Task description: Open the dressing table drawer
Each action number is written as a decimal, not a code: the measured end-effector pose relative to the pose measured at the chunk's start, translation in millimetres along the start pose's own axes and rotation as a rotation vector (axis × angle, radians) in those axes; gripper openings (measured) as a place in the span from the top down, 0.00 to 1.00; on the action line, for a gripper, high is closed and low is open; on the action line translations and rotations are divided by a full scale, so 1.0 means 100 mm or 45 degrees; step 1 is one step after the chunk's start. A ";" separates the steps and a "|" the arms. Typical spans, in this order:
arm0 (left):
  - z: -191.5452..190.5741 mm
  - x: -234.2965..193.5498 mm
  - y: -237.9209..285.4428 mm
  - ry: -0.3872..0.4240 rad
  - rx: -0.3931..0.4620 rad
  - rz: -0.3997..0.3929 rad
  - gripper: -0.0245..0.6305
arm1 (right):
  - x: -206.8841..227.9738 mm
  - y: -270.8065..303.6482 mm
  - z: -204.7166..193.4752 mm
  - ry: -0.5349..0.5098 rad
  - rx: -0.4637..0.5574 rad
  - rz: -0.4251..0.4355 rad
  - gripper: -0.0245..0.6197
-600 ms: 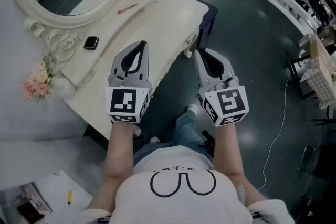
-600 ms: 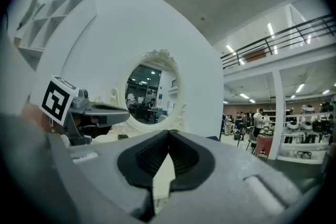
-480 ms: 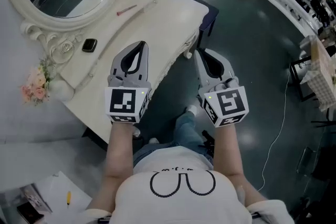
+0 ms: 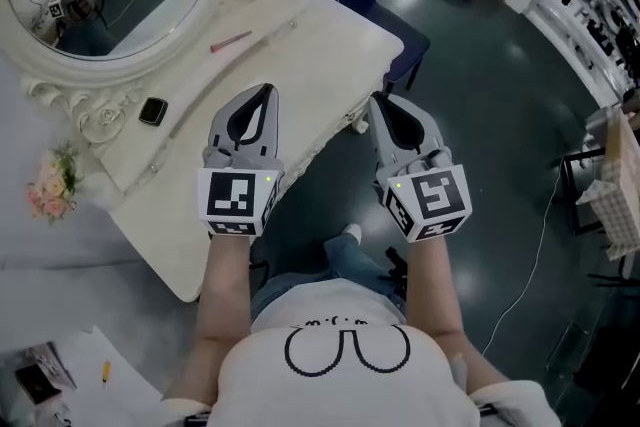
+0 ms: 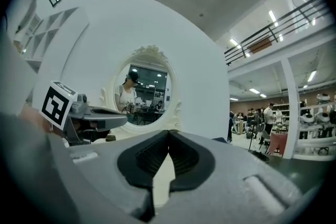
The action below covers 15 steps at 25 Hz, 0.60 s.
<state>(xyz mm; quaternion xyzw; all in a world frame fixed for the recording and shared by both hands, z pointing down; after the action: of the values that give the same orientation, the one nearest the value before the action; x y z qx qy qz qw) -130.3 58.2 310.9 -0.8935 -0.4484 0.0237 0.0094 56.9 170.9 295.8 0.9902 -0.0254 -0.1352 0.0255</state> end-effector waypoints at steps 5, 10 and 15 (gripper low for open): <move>-0.03 0.14 0.50 -0.020 0.000 0.132 0.96 | 0.61 0.31 -0.15 -0.026 -0.010 0.122 0.97; -0.12 0.25 0.81 -0.019 -0.037 0.227 0.97 | 0.98 0.58 -0.34 -0.031 -0.025 0.216 0.97; -0.21 0.19 0.99 -0.033 -0.076 0.307 0.96 | 1.11 0.88 -0.54 -0.011 -0.072 0.257 0.96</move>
<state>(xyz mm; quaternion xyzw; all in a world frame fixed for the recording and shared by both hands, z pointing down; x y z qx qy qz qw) -39.2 14.3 327.9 -0.9403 -0.3384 0.0228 -0.0261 174.3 79.5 323.4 0.9809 -0.1214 -0.1367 0.0667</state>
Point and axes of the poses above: the fingertips, and each gripper's own axes: y forward along the fingers, x to its right, z out of its top, the point moved 9 cm from there along -y, backward along the fingers, and after that the axes turned 8 degrees about -y, right-handed, at the moved point
